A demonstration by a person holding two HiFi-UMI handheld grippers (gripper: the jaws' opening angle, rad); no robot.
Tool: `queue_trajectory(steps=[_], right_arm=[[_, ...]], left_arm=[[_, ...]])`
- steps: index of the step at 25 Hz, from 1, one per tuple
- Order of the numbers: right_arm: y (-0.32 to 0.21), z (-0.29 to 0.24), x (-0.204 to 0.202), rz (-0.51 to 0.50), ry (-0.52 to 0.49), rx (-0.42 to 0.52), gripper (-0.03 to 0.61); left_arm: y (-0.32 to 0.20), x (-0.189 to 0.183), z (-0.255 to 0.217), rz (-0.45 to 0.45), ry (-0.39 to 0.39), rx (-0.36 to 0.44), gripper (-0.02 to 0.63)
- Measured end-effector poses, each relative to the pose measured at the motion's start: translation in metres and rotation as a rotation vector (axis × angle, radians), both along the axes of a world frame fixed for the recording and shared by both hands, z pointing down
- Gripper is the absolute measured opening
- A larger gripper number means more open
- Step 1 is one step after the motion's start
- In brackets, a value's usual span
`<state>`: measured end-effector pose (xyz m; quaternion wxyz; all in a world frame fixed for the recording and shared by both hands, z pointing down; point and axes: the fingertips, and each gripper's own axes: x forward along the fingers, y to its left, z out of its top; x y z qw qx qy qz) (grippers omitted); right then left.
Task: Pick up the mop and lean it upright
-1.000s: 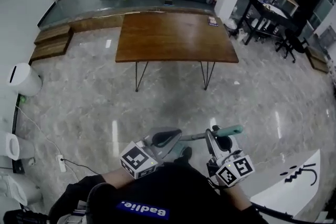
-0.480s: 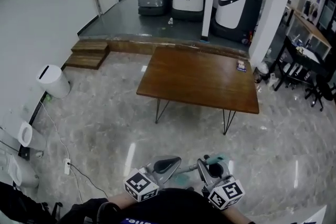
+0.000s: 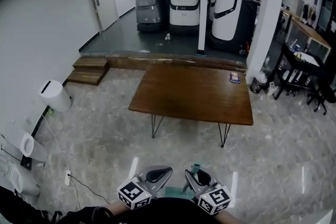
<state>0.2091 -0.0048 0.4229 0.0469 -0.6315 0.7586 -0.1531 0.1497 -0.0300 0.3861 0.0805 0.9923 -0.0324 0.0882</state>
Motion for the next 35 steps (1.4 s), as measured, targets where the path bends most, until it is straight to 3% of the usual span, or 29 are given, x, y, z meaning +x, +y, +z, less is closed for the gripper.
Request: queue_trajectory(steps=[7,15,22,28,35], right_arm=[[0.004,0.021,0.022,0.058,-0.004,-0.039,0.121],[-0.026,0.021,0.024,0.138,0.017,-0.08,0.117],[-0.101,0.007,0.013,0.192,0.061,-0.088,0.114],[-0.159,0.015,0.008,0.223,0.081,-0.144,0.113],[-0.232,0.027,0.009,0.209,0.1,-0.196,0.112]], left_arm=[[-0.003,0.016,0.009,0.039,-0.012,-0.007,0.017],[-0.042,0.021,0.01,0.11,0.04,-0.049,0.017],[-0.13,0.002,-0.004,0.119,0.109,-0.077,0.017],[-0.194,-0.014,-0.001,0.117,0.119,-0.103,0.017],[-0.265,-0.034,0.005,0.031,0.12,-0.136,0.016]])
